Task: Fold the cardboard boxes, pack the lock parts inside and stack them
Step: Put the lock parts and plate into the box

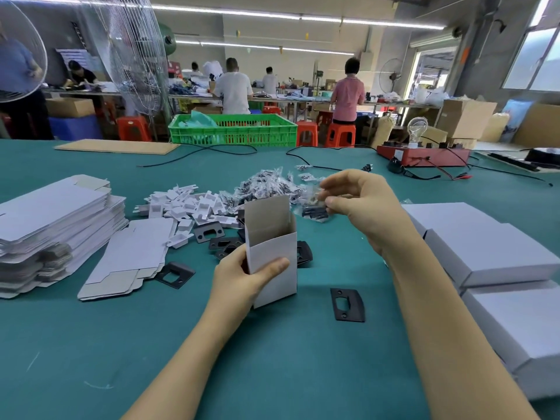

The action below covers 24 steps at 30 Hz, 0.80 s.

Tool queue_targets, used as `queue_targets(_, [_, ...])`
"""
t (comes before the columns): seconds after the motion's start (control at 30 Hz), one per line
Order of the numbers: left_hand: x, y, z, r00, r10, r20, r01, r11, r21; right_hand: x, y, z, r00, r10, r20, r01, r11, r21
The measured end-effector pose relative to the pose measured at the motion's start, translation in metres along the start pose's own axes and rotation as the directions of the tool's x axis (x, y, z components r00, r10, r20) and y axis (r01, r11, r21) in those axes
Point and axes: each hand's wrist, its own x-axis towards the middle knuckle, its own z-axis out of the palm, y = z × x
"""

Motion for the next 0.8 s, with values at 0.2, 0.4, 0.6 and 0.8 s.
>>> queue_targets(0.2, [-0.002, 0.001, 0.002, 0.998, -0.003, 0.066, 0.003, 1.0, 0.0, -0.011, -0.033, 0.007, 0.97, -0.175, 0.169, 0.18, 0.984, -0.013])
queue_targets(0.4, [-0.003, 0.002, 0.002, 0.999, 0.01, 0.05, -0.01, 1.0, 0.002, -0.019, -0.045, 0.017, 0.929, -0.181, 0.322, 0.236, 0.962, -0.14])
queue_targets(0.6, [-0.003, 0.006, 0.003, 0.999, 0.003, 0.046, -0.004, 1.0, 0.023, -0.022, -0.044, 0.034, 0.922, -0.194, 0.336, 0.284, 0.928, -0.242])
queue_targets(0.8, [-0.004, 0.006, 0.003, 0.999, 0.018, 0.049, -0.018, 1.0, 0.007, -0.022, -0.041, 0.038, 0.925, -0.175, 0.337, 0.258, 0.942, -0.217])
